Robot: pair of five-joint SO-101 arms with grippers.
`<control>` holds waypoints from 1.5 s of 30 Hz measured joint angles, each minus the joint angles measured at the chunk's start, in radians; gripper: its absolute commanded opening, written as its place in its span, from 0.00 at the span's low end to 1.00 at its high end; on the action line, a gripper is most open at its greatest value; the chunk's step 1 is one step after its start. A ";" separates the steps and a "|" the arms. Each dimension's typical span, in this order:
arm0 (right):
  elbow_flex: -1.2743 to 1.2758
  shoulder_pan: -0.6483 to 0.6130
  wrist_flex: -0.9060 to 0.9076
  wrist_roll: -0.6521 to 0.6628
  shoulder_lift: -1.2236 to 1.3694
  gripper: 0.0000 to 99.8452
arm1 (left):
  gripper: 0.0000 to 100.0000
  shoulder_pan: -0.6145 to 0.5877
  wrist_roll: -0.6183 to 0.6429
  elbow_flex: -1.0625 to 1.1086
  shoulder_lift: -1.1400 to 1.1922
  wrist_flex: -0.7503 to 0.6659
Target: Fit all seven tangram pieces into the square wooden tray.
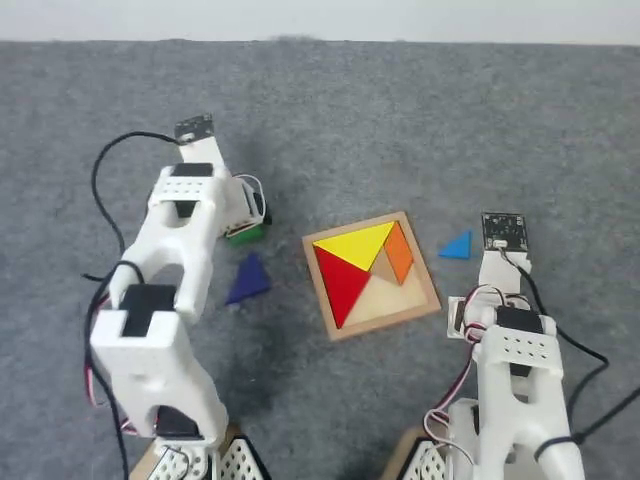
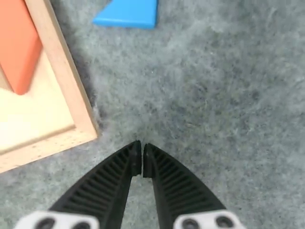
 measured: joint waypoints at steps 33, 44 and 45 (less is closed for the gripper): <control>0.011 -0.021 -0.003 0.006 0.000 0.02 | 0.23 0.041 -0.236 -0.267 0.069 0.282; 0.011 -0.021 -0.003 0.006 0.000 0.02 | 0.07 0.041 -0.338 -0.256 0.117 0.290; 0.011 -0.023 -0.003 0.006 0.000 0.02 | 0.04 0.041 -0.339 -0.256 0.118 0.290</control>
